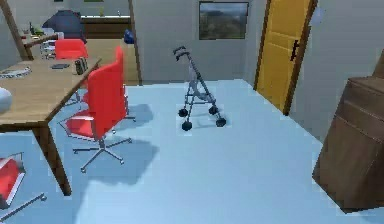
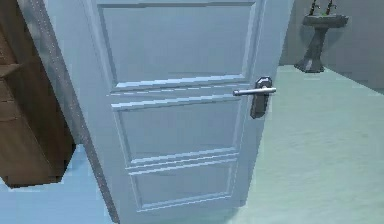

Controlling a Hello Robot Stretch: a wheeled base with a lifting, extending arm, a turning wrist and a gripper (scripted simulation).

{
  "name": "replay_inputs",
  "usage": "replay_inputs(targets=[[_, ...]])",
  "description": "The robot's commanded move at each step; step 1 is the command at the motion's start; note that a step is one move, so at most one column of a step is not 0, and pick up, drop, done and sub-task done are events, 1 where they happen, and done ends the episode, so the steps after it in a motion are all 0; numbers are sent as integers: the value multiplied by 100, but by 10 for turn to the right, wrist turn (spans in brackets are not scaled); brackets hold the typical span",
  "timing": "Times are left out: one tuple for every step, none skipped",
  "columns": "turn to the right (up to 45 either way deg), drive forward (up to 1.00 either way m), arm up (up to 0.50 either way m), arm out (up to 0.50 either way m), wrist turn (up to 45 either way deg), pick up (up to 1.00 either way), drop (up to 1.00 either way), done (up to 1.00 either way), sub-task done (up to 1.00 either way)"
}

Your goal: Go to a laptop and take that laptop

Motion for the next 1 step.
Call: replay_inputs(targets=[[0, 40, 0, 0, 0, 0, 0, 0, 0]])
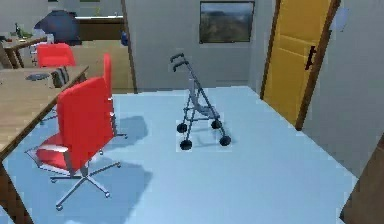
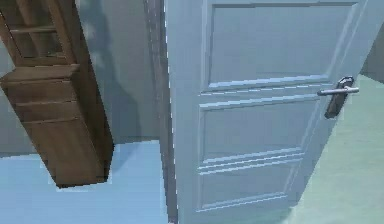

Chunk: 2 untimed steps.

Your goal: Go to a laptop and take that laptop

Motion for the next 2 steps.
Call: replay_inputs(targets=[[150, 0, 0, 0, 0, 0, 0, 0, 0], [0, 100, 0, 0, 0, 0, 0, 0, 0]])
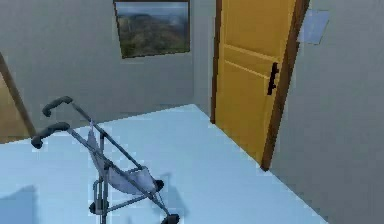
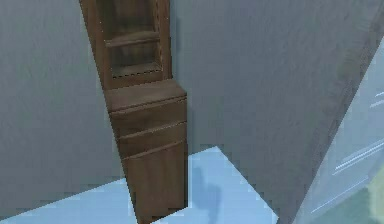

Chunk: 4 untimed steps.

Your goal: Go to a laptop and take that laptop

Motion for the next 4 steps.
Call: replay_inputs(targets=[[30, 0, 0, 0, 0, 0, 0, 0, 0], [0, 35, 0, 0, 0, 0, 0, 0, 0], [150, 0, 0, 0, 0, 0, 0, 0, 0], [0, 65, 0, 0, 0, 0, 0, 0, 0]])
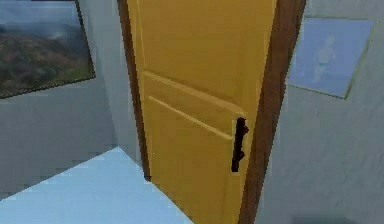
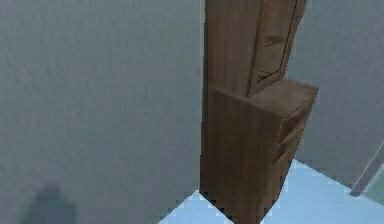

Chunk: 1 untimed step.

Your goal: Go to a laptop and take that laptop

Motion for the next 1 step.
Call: replay_inputs(targets=[[-390, 0, 0, 0, 0, 0, 0, 0, 0]])
